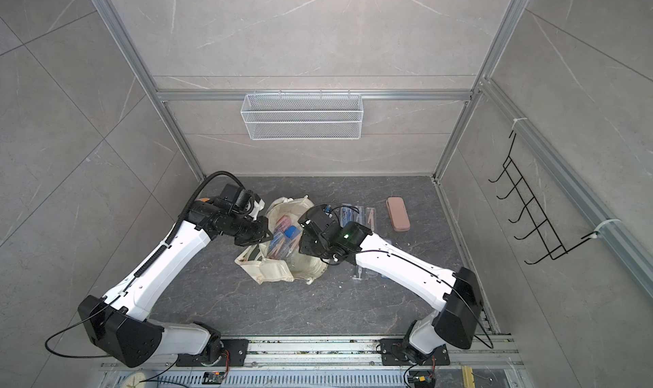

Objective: Take out the compass set from the canvas bag
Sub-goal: Pick up the compass set from the canvas bag, then place the compass set at the center of the board.

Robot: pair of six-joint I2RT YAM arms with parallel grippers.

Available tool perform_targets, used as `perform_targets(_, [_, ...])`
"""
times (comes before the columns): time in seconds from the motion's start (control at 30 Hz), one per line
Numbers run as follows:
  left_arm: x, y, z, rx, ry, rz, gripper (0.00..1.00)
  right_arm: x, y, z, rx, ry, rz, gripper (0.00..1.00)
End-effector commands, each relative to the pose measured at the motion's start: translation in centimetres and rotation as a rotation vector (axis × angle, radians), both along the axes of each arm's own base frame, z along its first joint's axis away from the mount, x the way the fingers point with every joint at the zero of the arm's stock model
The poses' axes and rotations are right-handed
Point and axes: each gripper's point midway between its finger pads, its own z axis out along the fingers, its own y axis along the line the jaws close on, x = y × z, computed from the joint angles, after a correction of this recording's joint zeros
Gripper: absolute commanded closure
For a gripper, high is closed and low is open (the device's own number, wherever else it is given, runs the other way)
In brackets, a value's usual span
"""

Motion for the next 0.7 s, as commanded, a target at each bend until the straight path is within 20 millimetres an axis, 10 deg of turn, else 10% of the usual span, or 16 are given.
perform_targets(0.0, [1.0,0.4,1.1,0.013,-0.041,0.008,1.0,-0.6,-4.1,0.0,-0.081,-0.014,-0.04,0.63])
perform_targets(0.27, [1.8,2.4,0.9,0.028,-0.031,0.074,1.0,-0.8,-9.4,-4.9,-0.16,0.127,-0.1,0.64])
perform_targets(0.67, [1.6,3.0,1.1,0.008,-0.039,0.1,1.0,0.4,-9.2,-14.9,-0.29,0.353,-0.163,0.64])
